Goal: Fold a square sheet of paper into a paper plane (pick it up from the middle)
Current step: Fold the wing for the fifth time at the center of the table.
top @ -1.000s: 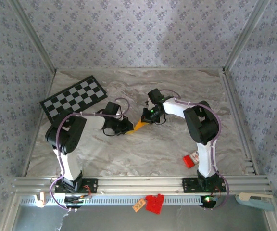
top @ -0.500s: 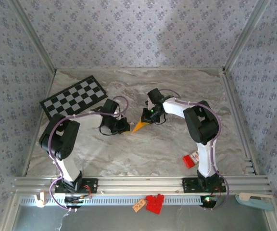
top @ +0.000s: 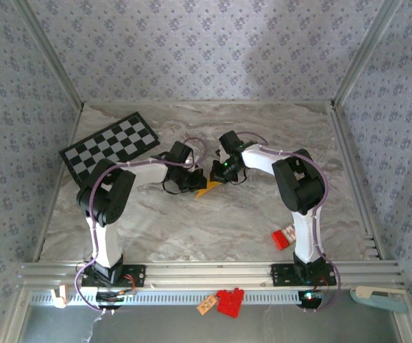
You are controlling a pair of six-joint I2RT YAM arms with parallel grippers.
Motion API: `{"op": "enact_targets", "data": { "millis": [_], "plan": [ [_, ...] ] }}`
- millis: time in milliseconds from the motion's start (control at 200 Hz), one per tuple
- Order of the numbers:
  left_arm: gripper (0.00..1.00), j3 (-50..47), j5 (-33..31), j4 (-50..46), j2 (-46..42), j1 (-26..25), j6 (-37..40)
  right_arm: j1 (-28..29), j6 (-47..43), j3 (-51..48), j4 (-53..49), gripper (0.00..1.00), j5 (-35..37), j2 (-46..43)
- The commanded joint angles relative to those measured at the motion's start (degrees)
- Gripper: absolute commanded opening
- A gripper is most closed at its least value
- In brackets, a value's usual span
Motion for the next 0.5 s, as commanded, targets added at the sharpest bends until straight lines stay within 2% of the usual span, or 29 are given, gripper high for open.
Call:
{"op": "enact_targets", "data": {
  "millis": [0,230,500],
  "plan": [
    [0.05,-1.1,-1.0,0.3,0.9,-0.1,0.7,-0.4,-1.1,-3.0,-7.0,0.03,8.4,6.1],
    [0.01,-6.5,-1.0,-0.1,0.9,-0.1,1.8,-0.5,-0.9,-2.6,-8.1,0.02,9.5,7.0],
    [0.0,-11.3,-1.2,-4.6,-3.1,0.4,4.8,-0.7,-0.7,-1.7,-8.8,0.02,10.4,8.2]
  ]
}}
